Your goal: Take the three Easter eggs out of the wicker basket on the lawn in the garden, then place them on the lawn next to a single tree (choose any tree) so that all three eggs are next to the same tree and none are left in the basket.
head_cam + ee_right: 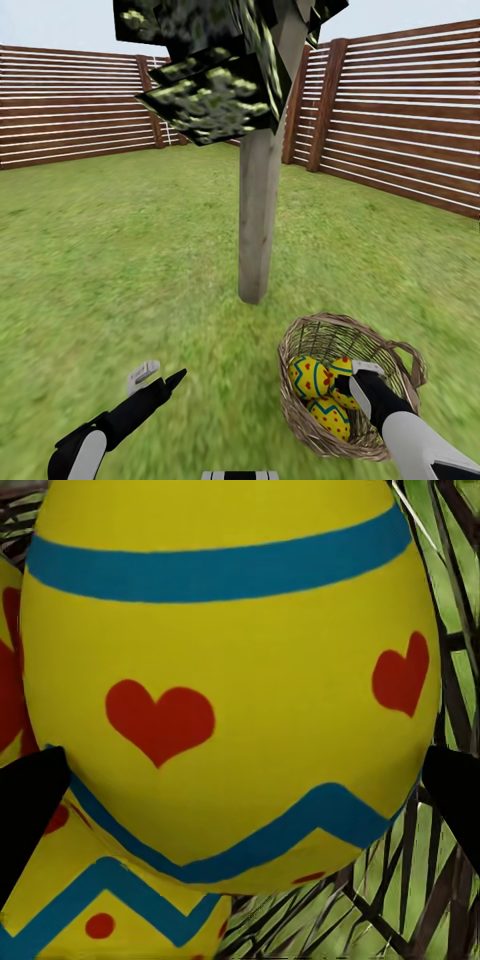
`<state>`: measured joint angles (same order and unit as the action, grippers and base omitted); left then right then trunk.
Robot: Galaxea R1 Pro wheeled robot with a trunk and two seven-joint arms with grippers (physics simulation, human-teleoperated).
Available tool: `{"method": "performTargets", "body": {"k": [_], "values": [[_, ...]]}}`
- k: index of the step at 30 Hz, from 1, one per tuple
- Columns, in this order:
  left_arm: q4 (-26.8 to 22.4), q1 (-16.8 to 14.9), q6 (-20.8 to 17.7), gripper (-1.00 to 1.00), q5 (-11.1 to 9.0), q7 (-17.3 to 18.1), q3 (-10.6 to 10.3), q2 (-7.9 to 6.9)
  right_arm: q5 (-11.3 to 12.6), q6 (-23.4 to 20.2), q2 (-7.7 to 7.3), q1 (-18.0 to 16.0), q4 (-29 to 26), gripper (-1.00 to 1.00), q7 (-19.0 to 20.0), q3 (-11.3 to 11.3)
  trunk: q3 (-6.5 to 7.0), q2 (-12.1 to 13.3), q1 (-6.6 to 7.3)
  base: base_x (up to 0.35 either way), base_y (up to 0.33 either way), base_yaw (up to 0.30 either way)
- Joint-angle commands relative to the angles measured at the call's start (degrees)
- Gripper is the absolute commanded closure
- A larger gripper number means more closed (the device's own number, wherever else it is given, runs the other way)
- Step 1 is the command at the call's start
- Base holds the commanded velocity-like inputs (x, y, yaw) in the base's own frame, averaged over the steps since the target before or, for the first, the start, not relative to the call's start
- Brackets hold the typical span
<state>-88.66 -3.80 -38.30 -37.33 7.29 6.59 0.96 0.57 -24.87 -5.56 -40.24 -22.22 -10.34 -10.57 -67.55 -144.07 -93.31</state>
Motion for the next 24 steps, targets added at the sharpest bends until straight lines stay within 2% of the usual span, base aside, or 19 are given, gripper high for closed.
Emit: {"method": "performTargets", "body": {"k": [1, 21, 24], "values": [[0.0, 0.0, -0.4, -1.00, 0.0, 0.3, 0.2, 0.08, 0.1, -0.3, 0.03, 0.0, -0.1, 1.00, -0.1, -0.2, 0.18, 0.0, 0.04, 0.000, 0.000, 0.000], [0.1, 0.0, -0.4, -1.00, -0.2, 0.2, 0.1, 0.10, 0.0, -0.3, -0.11, 0.0, -0.2, 1.00, -0.1, -0.2, 4.61, 0.3, 0.55, 0.000, 0.000, 0.000], [0.1, 0.0, -0.4, -1.00, -0.1, 0.2, 0.2, 0.10, 0.0, -0.4, -0.13, 0.0, -0.2, 1.00, -0.1, -0.2, 5.28, 0.3, 0.63, -0.179, 0.000, 0.000]]}}
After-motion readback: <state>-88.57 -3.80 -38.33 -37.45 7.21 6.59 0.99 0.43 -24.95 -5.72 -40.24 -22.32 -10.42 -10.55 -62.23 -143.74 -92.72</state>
